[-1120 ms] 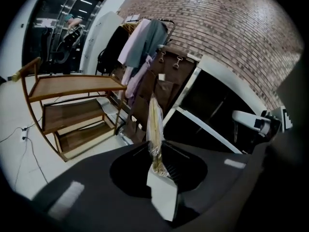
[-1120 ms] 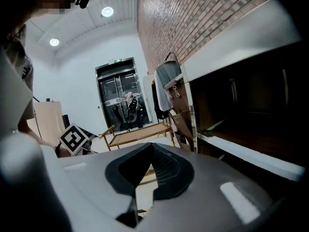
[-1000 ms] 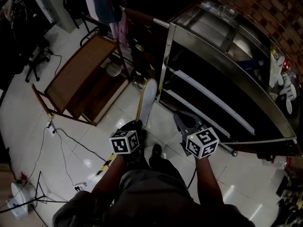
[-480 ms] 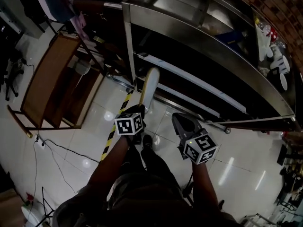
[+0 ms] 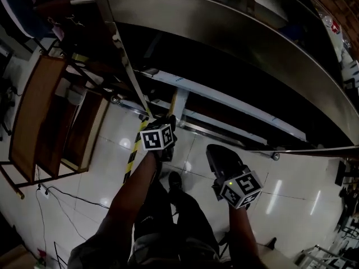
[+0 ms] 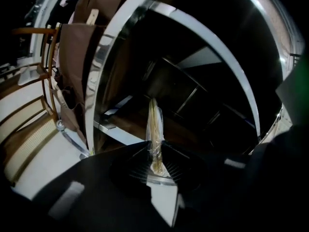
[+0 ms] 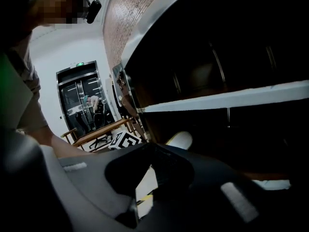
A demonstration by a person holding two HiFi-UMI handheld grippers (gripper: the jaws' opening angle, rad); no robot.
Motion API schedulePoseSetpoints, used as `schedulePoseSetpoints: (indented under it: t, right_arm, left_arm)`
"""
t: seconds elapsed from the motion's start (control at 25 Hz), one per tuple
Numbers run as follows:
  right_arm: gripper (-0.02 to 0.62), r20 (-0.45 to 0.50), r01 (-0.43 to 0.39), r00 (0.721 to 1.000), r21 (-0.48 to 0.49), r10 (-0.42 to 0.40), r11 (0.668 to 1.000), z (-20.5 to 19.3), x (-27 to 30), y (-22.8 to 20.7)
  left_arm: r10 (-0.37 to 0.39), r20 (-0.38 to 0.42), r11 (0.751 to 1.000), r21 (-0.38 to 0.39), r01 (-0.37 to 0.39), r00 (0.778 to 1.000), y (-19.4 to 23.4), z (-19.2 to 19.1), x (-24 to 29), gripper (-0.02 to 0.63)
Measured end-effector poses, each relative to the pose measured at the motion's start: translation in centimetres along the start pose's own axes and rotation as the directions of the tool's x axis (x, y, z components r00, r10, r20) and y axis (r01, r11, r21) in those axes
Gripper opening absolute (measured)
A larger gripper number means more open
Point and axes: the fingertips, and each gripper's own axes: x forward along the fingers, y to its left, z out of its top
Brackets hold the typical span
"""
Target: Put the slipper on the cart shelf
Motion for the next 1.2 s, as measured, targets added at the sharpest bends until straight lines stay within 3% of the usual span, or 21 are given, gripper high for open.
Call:
schedulePoseSetpoints:
  t: [0.24, 0.52, 0.68, 0.76, 0.88, 1.2]
  right_arm:
    - [-0.002, 0.051, 0.037, 0.998, -0.023, -0.036, 0.999, -0.8, 1.8, -3.0]
    - [-0.002, 0.022, 0.052, 0.998, -0.017, -0.052, 0.998, -2.6, 1.1, -4.1]
    - [-0.002, 0.012, 0.054, 0.998, -0.005, -0.054, 0.999, -2.8, 0.4, -4.1]
    - [-0.002, 0.013, 0.049, 0.999, -0.002, -0.049, 0.999, -2.6, 0.3, -3.9]
    - [-0.002, 0.015, 0.049, 0.999, 0.002, -0.049, 0.999, -1.8, 0.1, -3.6]
    - [-0.002, 0.018, 0.029, 0.999, 0.001, -0.029, 1.000, 1.9, -1.7, -1.3]
  left_arm:
    - [-0.041, 0.051, 0.998, 0.050, 0.038, 0.998, 0.8, 1.5, 5.3, 0.064]
    - [0.047, 0.051, 0.993, 0.107, -0.052, 0.998, 2.9, 1.8, 8.1, 0.087]
    - [0.090, 0.048, 0.974, 0.202, -0.098, 0.995, 3.4, 2.4, 8.6, 0.164]
    - [0.098, 0.051, 0.969, 0.220, -0.107, 0.994, 3.6, 2.7, 8.6, 0.240]
    - [0.096, 0.049, 0.963, 0.250, -0.106, 0.994, 3.2, 3.3, 8.1, 0.298]
    - [0.065, 0.003, 0.953, 0.298, -0.063, 0.998, -0.6, 3.5, 1.2, 0.295]
